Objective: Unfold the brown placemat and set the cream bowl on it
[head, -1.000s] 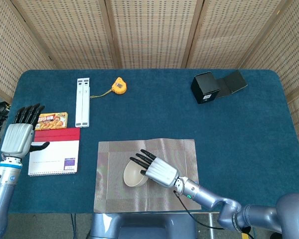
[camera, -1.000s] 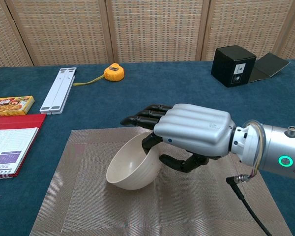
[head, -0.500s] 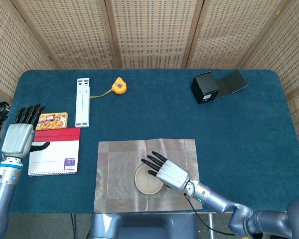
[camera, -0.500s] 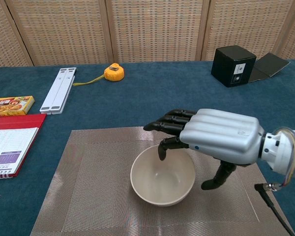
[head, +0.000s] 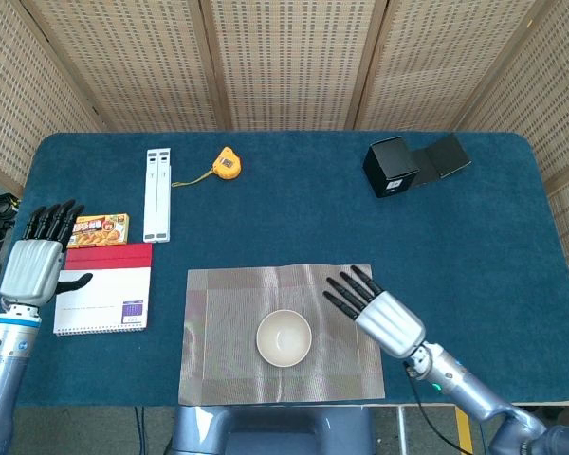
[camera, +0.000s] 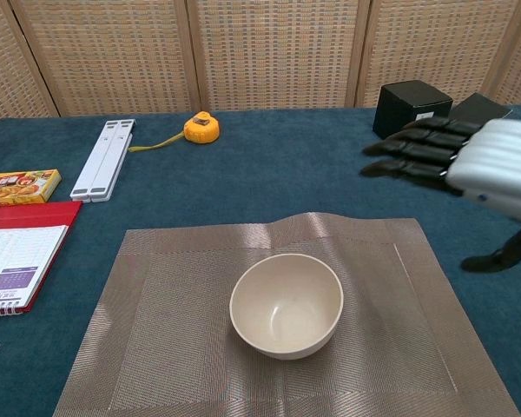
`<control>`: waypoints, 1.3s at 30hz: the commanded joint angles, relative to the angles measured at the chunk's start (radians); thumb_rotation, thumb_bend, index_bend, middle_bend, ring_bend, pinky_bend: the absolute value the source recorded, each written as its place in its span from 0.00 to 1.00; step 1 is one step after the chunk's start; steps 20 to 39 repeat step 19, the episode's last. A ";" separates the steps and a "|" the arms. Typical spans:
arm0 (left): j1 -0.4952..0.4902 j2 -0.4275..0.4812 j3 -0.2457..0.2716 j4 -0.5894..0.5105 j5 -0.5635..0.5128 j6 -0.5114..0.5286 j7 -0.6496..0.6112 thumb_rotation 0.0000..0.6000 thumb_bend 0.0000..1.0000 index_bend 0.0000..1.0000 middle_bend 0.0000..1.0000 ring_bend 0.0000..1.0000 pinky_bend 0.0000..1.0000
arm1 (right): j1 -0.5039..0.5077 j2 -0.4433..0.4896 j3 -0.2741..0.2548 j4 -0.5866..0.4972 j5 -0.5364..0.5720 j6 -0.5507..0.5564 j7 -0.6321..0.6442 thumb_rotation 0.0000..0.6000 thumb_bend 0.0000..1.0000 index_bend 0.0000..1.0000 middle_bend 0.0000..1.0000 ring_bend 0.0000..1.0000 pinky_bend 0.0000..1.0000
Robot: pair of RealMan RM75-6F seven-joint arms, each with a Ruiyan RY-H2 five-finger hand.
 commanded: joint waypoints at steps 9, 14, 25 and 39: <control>0.085 0.011 0.062 -0.029 0.085 0.105 -0.018 1.00 0.00 0.00 0.00 0.00 0.00 | -0.209 0.086 0.048 0.128 0.174 0.197 0.107 1.00 0.00 0.00 0.00 0.00 0.00; 0.142 0.017 0.101 -0.012 0.118 0.156 -0.056 1.00 0.00 0.00 0.00 0.00 0.00 | -0.300 0.050 0.084 0.154 0.264 0.277 0.188 1.00 0.00 0.00 0.00 0.00 0.00; 0.184 0.020 0.131 0.006 0.153 0.189 -0.100 1.00 0.00 0.00 0.00 0.00 0.00 | -0.361 0.002 0.089 0.196 0.268 0.345 0.237 1.00 0.00 0.00 0.00 0.00 0.00; 0.184 0.020 0.131 0.006 0.153 0.189 -0.100 1.00 0.00 0.00 0.00 0.00 0.00 | -0.361 0.002 0.089 0.196 0.268 0.345 0.237 1.00 0.00 0.00 0.00 0.00 0.00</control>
